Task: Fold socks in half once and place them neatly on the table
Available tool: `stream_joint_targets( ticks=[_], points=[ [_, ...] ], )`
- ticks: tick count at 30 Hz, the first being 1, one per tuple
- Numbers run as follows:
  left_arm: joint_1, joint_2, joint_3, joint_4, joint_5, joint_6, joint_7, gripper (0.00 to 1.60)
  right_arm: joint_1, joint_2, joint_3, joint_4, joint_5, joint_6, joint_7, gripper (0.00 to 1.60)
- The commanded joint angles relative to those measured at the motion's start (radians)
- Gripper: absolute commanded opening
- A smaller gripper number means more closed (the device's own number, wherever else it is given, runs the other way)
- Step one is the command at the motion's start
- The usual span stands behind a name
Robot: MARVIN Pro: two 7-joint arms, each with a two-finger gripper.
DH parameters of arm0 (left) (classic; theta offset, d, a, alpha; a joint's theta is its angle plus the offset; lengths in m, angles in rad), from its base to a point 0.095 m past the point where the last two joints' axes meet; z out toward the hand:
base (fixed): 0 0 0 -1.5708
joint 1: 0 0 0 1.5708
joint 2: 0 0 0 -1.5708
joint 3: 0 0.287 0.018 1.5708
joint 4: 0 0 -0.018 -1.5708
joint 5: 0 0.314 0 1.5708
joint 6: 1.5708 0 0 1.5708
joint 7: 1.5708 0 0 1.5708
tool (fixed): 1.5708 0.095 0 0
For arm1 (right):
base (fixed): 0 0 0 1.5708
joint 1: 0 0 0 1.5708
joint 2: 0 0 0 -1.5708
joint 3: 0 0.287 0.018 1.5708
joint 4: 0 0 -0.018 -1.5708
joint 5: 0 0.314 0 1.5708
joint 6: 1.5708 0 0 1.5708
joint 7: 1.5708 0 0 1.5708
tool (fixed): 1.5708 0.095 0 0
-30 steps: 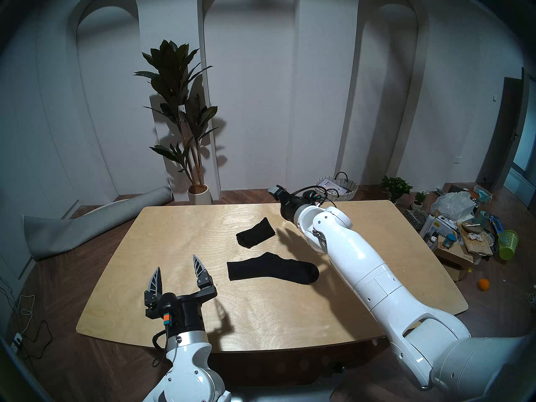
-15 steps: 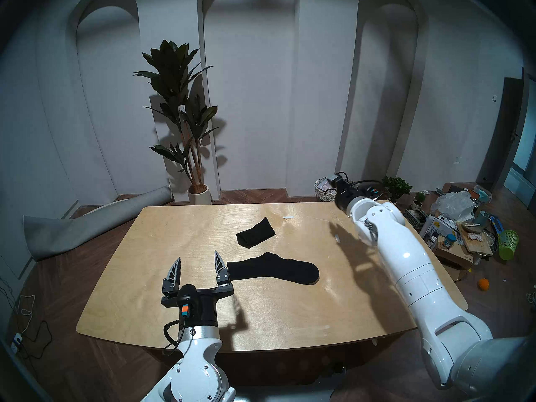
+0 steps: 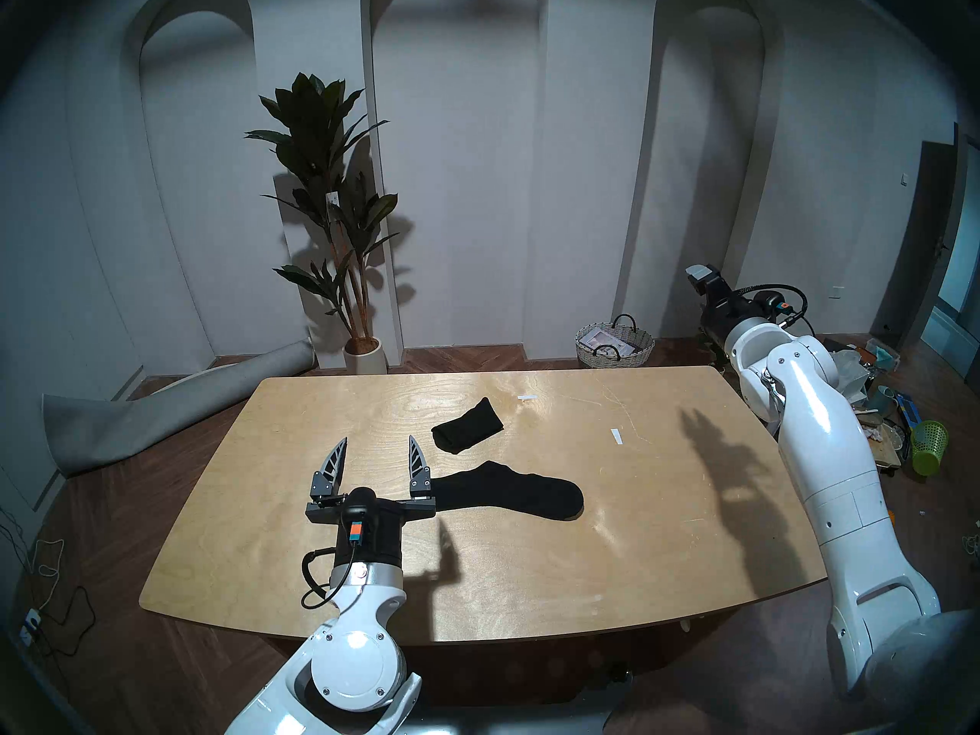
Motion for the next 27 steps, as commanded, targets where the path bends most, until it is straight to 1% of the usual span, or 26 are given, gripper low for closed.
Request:
stream_joint_targets(
  ticks=[1, 4, 6, 7, 8, 9, 10, 11, 12, 14, 15, 16, 17, 18, 20, 23, 24, 25, 26, 27],
  points=[
    [-0.069, 0.027, -0.01, 0.004, 0.035, 0.031, -0.033, 1.6, -0.087, 0.11, -0.013, -0.062, -0.069, 0.062, 0.018, 1.6],
    [-0.089, 0.036, -0.013, 0.01, 0.046, 0.049, -0.048, 1.6, -0.112, 0.146, -0.018, -0.079, -0.105, 0.088, 0.022, 1.6],
    [-0.094, 0.039, -0.013, 0.012, 0.05, 0.054, -0.053, 1.6, -0.118, 0.151, -0.015, -0.083, -0.117, 0.095, 0.023, 1.6],
    [-0.105, 0.042, -0.013, 0.017, 0.057, 0.069, -0.063, 1.6, -0.132, 0.16, -0.007, -0.093, -0.147, 0.109, 0.026, 1.6],
    [-0.111, 0.046, -0.013, 0.022, 0.062, 0.076, -0.068, 1.6, -0.142, 0.197, -0.01, -0.099, -0.159, 0.116, 0.028, 1.6],
    [-0.111, 0.046, -0.013, 0.022, 0.062, 0.076, -0.068, 1.6, -0.142, 0.197, -0.01, -0.099, -0.159, 0.116, 0.028, 1.6],
    [-0.115, 0.046, -0.012, 0.025, 0.064, 0.082, -0.072, 1.6, -0.149, 0.188, -0.003, -0.1, -0.171, 0.123, 0.028, 1.6],
    [-0.125, 0.051, -0.011, 0.037, 0.072, 0.1, -0.081, 1.6, -0.169, 0.211, 0.003, -0.107, -0.196, 0.137, 0.032, 1.6],
    [-0.125, 0.051, -0.011, 0.037, 0.072, 0.1, -0.081, 1.6, -0.169, 0.211, 0.003, -0.107, -0.196, 0.137, 0.032, 1.6],
    [-0.136, 0.055, -0.006, 0.056, 0.078, 0.132, -0.098, 1.6, -0.199, 0.248, 0.019, -0.128, -0.235, 0.155, 0.038, 1.6],
    [-0.139, 0.054, -0.005, 0.059, 0.077, 0.14, -0.103, 1.6, -0.209, 0.251, 0.025, -0.135, -0.247, 0.162, 0.041, 1.6],
    [-0.141, 0.051, -0.003, 0.059, 0.071, 0.146, -0.11, 1.6, -0.219, 0.266, 0.029, -0.141, -0.259, 0.167, 0.043, 1.6],
    [-0.142, 0.045, -0.001, 0.059, 0.061, 0.153, -0.115, 1.6, -0.231, 0.271, 0.037, -0.147, -0.274, 0.174, 0.046, 1.6],
    [-0.142, 0.045, -0.001, 0.059, 0.061, 0.153, -0.115, 1.6, -0.231, 0.271, 0.037, -0.147, -0.274, 0.174, 0.046, 1.6],
    [-0.145, 0.04, 0.0, 0.064, 0.048, 0.172, -0.127, 1.6, -0.258, 0.299, 0.048, -0.162, -0.301, 0.189, 0.055, 1.6],
    [-0.143, 0.01, -0.006, 0.046, -0.014, 0.184, -0.144, 1.6, -0.298, 0.333, 0.067, -0.183, -0.342, 0.21, 0.071, 1.6],
    [-0.144, 0.002, -0.008, 0.036, -0.037, 0.187, -0.149, 1.6, -0.311, 0.361, 0.066, -0.19, -0.35, 0.215, 0.077, 1.6],
    [-0.144, 0.002, -0.008, 0.036, -0.037, 0.187, -0.149, 1.6, -0.311, 0.361, 0.066, -0.19, -0.35, 0.215, 0.077, 1.6],
    [-0.146, -0.011, -0.014, 0.021, -0.073, 0.193, -0.155, 1.6, -0.327, 0.367, 0.075, -0.196, -0.368, 0.221, 0.084, 1.6],
    [-0.146, -0.011, -0.014, 0.021, -0.073, 0.193, -0.155, 1.6, -0.327, 0.367, 0.075, -0.196, -0.368, 0.221, 0.084, 1.6]
  ],
)
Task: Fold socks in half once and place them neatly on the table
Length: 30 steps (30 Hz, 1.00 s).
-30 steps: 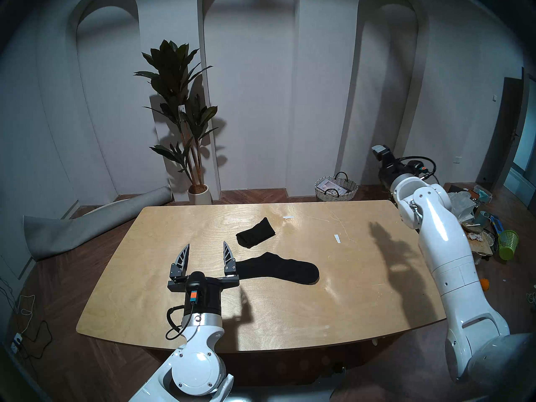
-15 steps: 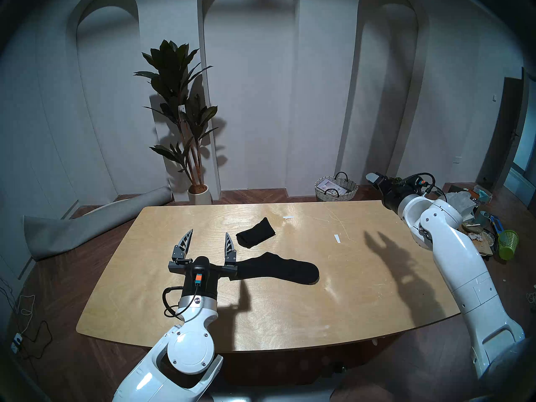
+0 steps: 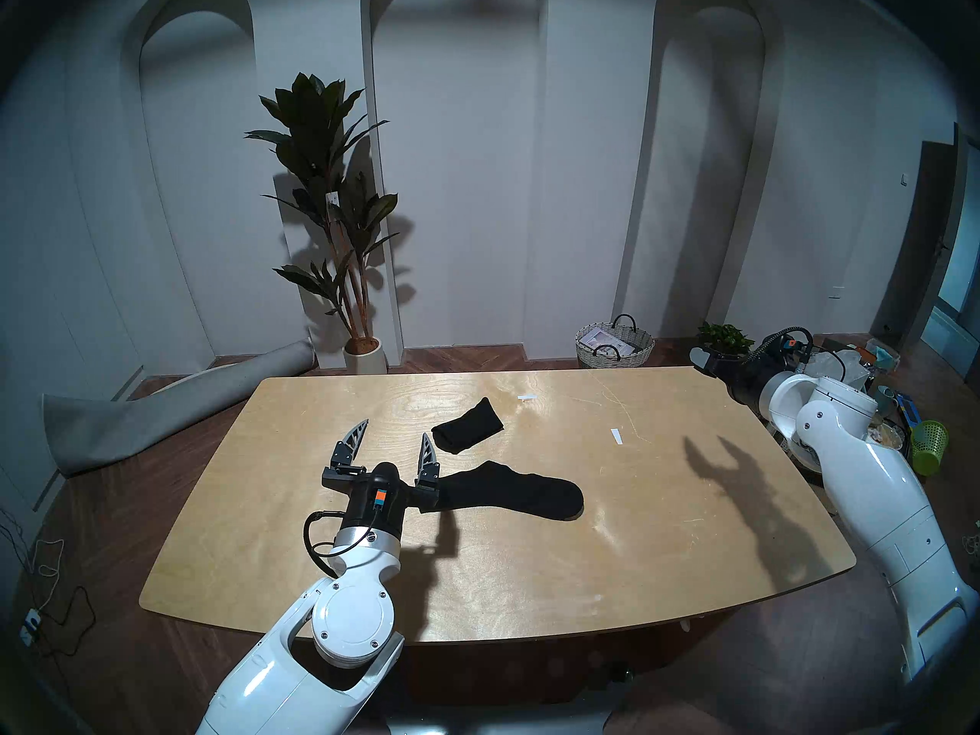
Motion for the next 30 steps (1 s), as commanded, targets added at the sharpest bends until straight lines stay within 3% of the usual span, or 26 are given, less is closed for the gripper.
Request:
stream_joint_targets(
  ticks=[1, 5, 15, 17, 19, 24, 30],
  points=[
    [-0.027, -0.048, -0.016, -0.06, -0.094, 0.014, -0.024, 1.6, -0.078, 0.108, 0.041, -0.057, -0.061, 0.022, 0.034, 1.6],
    [-0.016, -0.079, -0.043, -0.091, -0.208, 0.037, -0.038, 1.6, -0.133, 0.164, 0.055, -0.073, -0.1, 0.038, 0.064, 1.6],
    [0.034, -0.153, -0.118, -0.121, -0.437, 0.047, -0.031, 1.6, -0.194, 0.214, 0.081, -0.081, -0.147, 0.045, 0.108, 1.6],
    [0.06, -0.185, -0.143, -0.124, -0.527, 0.05, -0.03, 1.6, -0.21, 0.229, 0.096, -0.082, -0.168, 0.03, 0.126, 1.6],
    [0.066, -0.191, -0.147, -0.125, -0.547, 0.05, -0.031, 1.6, -0.213, 0.233, 0.1, -0.081, -0.174, 0.027, 0.13, 1.6],
    [0.094, -0.246, -0.184, -0.135, -0.711, 0.037, -0.04, 1.6, -0.234, 0.245, 0.126, -0.076, -0.205, -0.022, 0.176, 1.6],
    [0.107, -0.286, -0.213, -0.148, -0.836, 0.03, -0.045, 1.6, -0.256, 0.255, 0.14, -0.054, -0.229, -0.066, 0.231, 1.6]
  ],
)
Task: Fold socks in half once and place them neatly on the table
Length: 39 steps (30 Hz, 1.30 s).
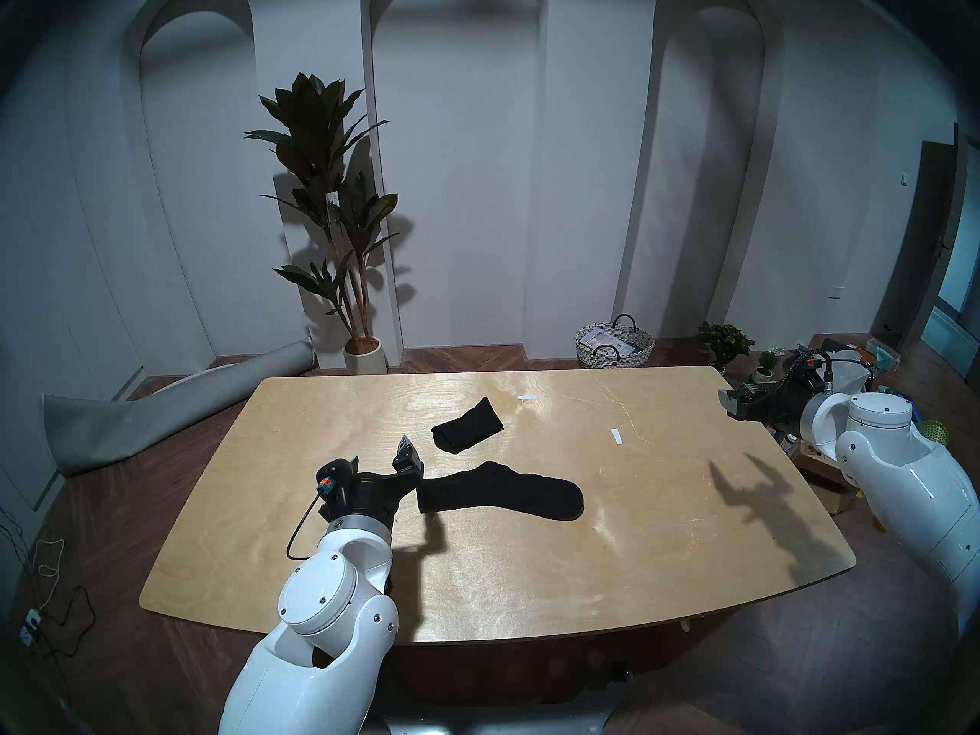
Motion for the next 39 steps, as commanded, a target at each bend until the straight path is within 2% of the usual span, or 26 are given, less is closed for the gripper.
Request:
stream_joint_targets(
  ticks=[1, 5, 10, 12, 13, 16, 22, 32, 39],
  points=[
    [0.024, -0.083, -0.039, -0.041, -0.161, -0.02, -0.014, 1.6, -0.033, 0.038, 0.039, 0.024, -0.039, -0.083, 0.074, 1.6],
    [0.04, -0.109, -0.057, -0.044, -0.247, -0.018, -0.014, 1.6, -0.053, 0.046, 0.049, 0.053, -0.061, -0.125, 0.116, 1.6],
    [0.054, -0.128, -0.075, -0.044, -0.389, -0.008, -0.022, 1.6, -0.081, 0.055, 0.067, 0.102, -0.097, -0.216, 0.203, 1.6],
    [0.055, -0.131, -0.077, -0.044, -0.411, -0.006, -0.024, 1.6, -0.084, 0.055, 0.07, 0.11, -0.102, -0.23, 0.221, 1.6],
    [0.055, -0.133, -0.079, -0.051, -0.456, -0.003, -0.03, 1.6, -0.089, 0.055, 0.077, 0.128, -0.115, -0.257, 0.259, 1.6],
    [0.052, -0.139, -0.083, -0.061, -0.523, 0.004, -0.023, 1.6, -0.093, 0.052, 0.086, 0.156, -0.135, -0.307, 0.324, 1.6],
    [0.04, -0.145, -0.083, -0.059, -0.623, 0.0, 0.028, 1.6, -0.078, 0.031, 0.102, 0.205, -0.163, -0.401, 0.44, 1.6],
    [-0.032, -0.128, -0.024, -0.034, -0.663, -0.006, 0.157, 1.6, -0.008, -0.008, 0.108, 0.309, -0.177, -0.545, 0.623, 1.6],
    [-0.086, -0.117, 0.028, -0.004, -0.675, -0.052, 0.249, 1.6, 0.055, -0.03, 0.09, 0.402, -0.172, -0.654, 0.724, 1.6]
  ],
)
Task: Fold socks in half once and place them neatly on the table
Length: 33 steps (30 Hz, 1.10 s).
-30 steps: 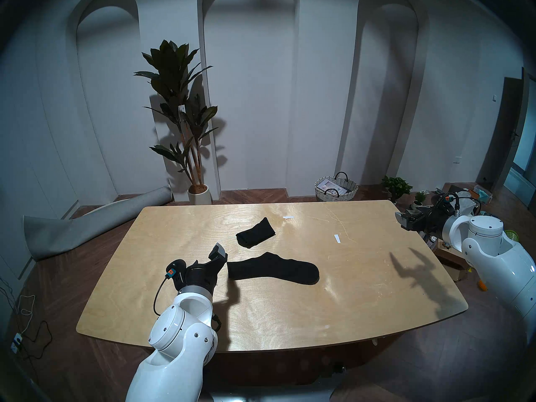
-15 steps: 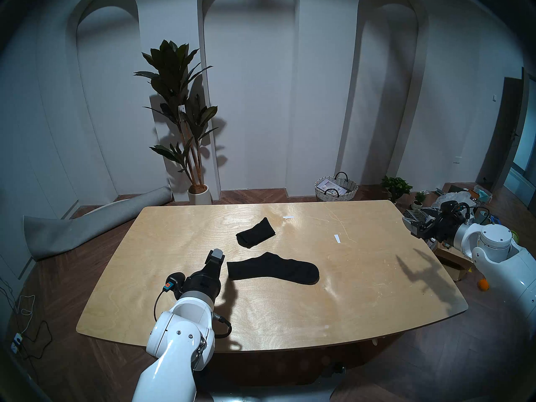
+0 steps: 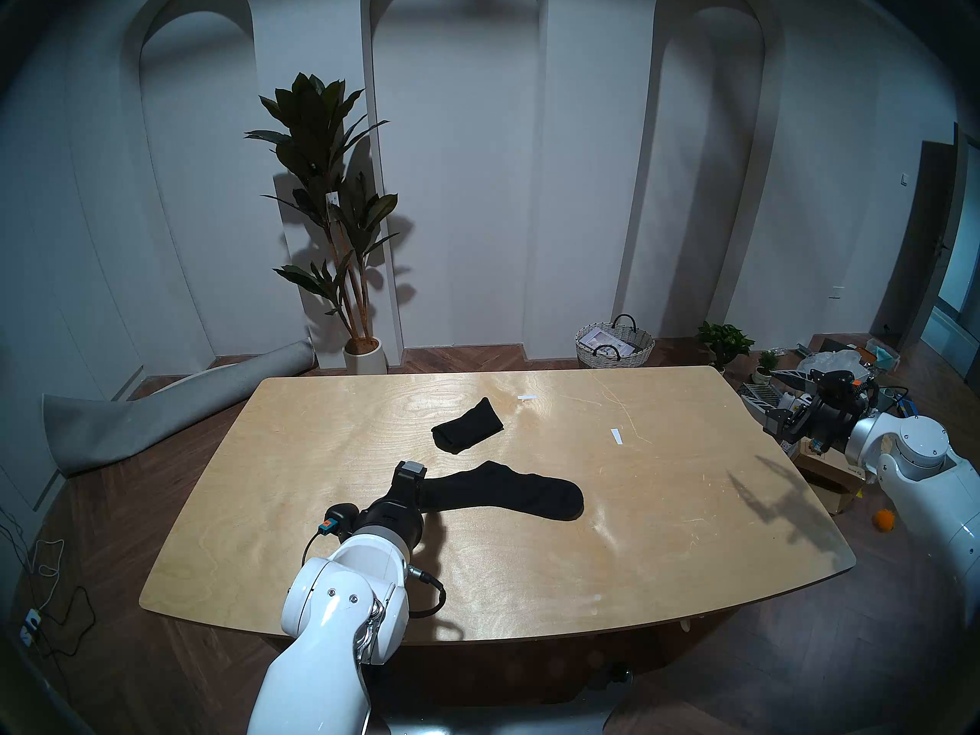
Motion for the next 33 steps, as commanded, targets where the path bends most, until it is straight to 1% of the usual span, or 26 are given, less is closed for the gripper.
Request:
stream_joint_targets(
  ticks=[1, 2, 4, 5, 9, 10, 13, 15, 17, 20, 23, 24, 28, 32, 33],
  points=[
    [-0.082, 0.014, 0.048, 0.013, -0.008, -0.046, 0.065, 1.6, 0.097, -0.02, -0.006, 0.078, 0.018, -0.129, 0.097, 1.6],
    [-0.087, 0.015, 0.054, 0.015, -0.002, -0.056, 0.077, 1.6, 0.106, -0.025, -0.007, 0.086, 0.02, -0.127, 0.109, 1.6],
    [-0.099, 0.018, 0.067, 0.022, -0.005, -0.074, 0.106, 1.6, 0.13, -0.029, -0.018, 0.113, 0.024, -0.156, 0.136, 1.6],
    [-0.101, 0.019, 0.07, 0.026, -0.017, -0.086, 0.106, 1.6, 0.139, -0.032, -0.021, 0.123, 0.03, -0.16, 0.147, 1.6],
    [-0.125, 0.024, 0.095, 0.045, -0.013, -0.127, 0.132, 1.6, 0.191, -0.04, -0.043, 0.177, 0.036, -0.193, 0.203, 1.6],
    [-0.135, 0.026, 0.105, 0.05, 0.006, -0.127, 0.134, 1.6, 0.201, -0.042, -0.047, 0.187, 0.036, -0.197, 0.212, 1.6],
    [-0.157, 0.024, 0.115, 0.066, -0.005, -0.137, 0.142, 1.6, 0.217, -0.045, -0.054, 0.204, 0.038, -0.204, 0.23, 1.6],
    [-0.182, 0.021, 0.127, 0.092, -0.005, -0.147, 0.149, 1.6, 0.237, -0.048, -0.061, 0.225, 0.042, -0.212, 0.253, 1.6],
    [-0.192, 0.022, 0.136, 0.101, 0.011, -0.153, 0.161, 1.6, 0.248, -0.048, -0.061, 0.239, 0.048, -0.219, 0.274, 1.6],
    [-0.203, 0.019, 0.138, 0.112, 0.017, -0.161, 0.169, 1.6, 0.257, -0.047, -0.062, 0.253, 0.05, -0.225, 0.291, 1.6],
    [-0.226, 0.01, 0.141, 0.145, 0.028, -0.193, 0.172, 1.6, 0.273, -0.049, -0.062, 0.277, 0.058, -0.234, 0.324, 1.6],
    [-0.231, 0.006, 0.136, 0.153, 0.021, -0.215, 0.177, 1.6, 0.275, -0.049, -0.062, 0.281, 0.062, -0.234, 0.334, 1.6],
    [-0.235, -0.002, 0.122, 0.161, 0.034, -0.221, 0.18, 1.6, 0.284, -0.055, -0.056, 0.297, 0.07, -0.257, 0.361, 1.6],
    [-0.245, -0.004, 0.124, 0.184, 0.027, -0.223, 0.177, 1.6, 0.294, -0.057, -0.056, 0.308, 0.074, -0.263, 0.377, 1.6],
    [-0.247, -0.006, 0.12, 0.193, 0.014, -0.226, 0.169, 1.6, 0.298, -0.057, -0.057, 0.311, 0.076, -0.264, 0.381, 1.6]
  ],
)
